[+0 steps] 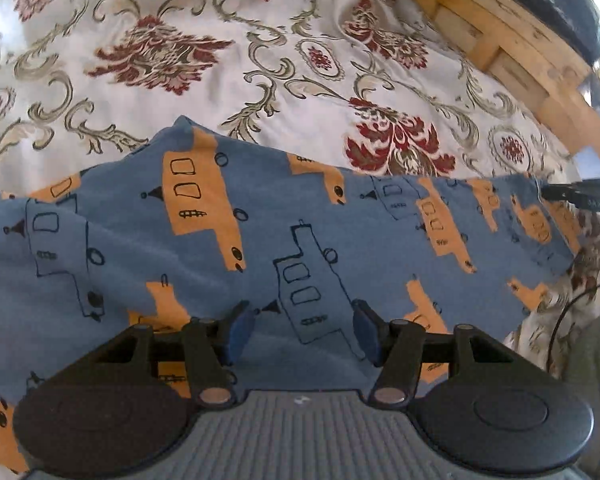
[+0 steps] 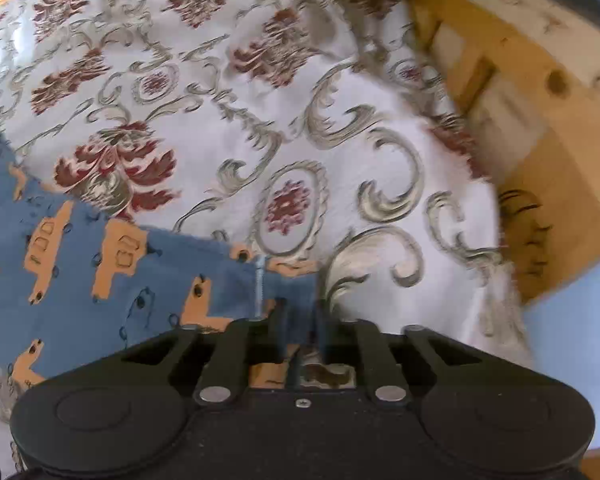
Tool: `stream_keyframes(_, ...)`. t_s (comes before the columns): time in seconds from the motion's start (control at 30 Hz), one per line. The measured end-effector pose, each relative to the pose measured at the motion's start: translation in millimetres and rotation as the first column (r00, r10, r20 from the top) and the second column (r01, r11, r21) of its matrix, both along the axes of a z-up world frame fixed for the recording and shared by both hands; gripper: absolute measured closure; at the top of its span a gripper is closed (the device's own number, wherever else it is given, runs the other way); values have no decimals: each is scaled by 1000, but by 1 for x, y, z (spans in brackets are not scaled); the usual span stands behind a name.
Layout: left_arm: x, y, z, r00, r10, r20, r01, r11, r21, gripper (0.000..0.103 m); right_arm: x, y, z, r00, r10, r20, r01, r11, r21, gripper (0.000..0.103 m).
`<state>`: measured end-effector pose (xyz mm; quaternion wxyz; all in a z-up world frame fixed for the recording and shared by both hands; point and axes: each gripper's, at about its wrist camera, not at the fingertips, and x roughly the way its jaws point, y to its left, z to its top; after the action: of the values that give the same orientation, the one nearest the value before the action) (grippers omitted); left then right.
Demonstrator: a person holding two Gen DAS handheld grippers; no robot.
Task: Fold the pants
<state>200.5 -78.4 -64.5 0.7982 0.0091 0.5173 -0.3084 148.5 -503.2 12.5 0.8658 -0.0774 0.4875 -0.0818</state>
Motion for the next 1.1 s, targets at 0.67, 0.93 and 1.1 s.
stream_keyframes(0.67,40,135,27,951,249,185,-289,928,234,34,74,147,-10,941,337,29,-332,903,273,36)
stream_keyframes(0.93,44,152,17,888,349,300,-448,805,390,23,181,298,-64,861,505,68,-496,800,338,38)
stream_keyframes(1.1,45,172,27,875,411,256,-477,825,303,29,213,285,-72,942,321,95,-334,921,202,44)
